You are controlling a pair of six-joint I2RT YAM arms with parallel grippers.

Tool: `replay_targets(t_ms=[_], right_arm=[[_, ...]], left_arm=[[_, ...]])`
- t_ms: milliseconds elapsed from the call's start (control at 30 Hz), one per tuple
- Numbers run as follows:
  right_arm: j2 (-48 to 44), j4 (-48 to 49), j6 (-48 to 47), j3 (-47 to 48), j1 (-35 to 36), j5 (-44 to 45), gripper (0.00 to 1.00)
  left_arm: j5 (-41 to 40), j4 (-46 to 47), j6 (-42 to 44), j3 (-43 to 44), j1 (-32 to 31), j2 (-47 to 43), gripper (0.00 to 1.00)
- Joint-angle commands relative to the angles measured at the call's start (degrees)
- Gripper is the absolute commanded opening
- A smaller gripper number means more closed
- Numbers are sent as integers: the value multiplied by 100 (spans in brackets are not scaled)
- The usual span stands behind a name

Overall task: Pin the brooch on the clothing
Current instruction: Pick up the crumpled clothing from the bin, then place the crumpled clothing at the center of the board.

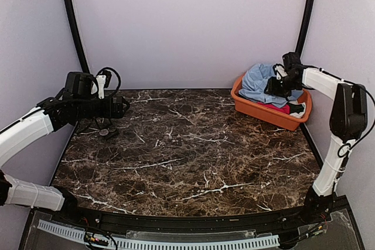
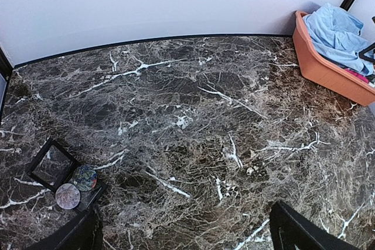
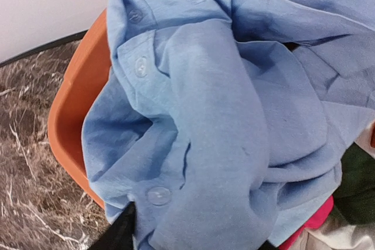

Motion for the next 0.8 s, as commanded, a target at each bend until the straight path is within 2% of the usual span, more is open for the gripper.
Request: replay_targets(t_ms=[0,67,100,267,500,633,767], right_arm=[[138,115,-48,238,-19,-361,22],[-29,133,-45,272,-12,-517,3],[-166,155,-47,296,-4,-585,0],[-1129,388,-386,610,336,-1039,0],[-2109,327,-1098,1357,1473,-1887,0],[-2460,356,-1340,1012,2360,-2215,0],[-2584,443,-1529,195,3202,-2009,0]], left_arm=[[45,2,-23,-80,-17,-2,99],[31,9,-25,-86,-21,2,99],[34,10,-20,-89,-19,4,99],[118,64,-55,-107,-17,39,99],[-88,21,-130,-26,-17,-30,99],[-181,-7,-46,7,-17,-191,99],[-210,103,61,-90,-17,-384,99]])
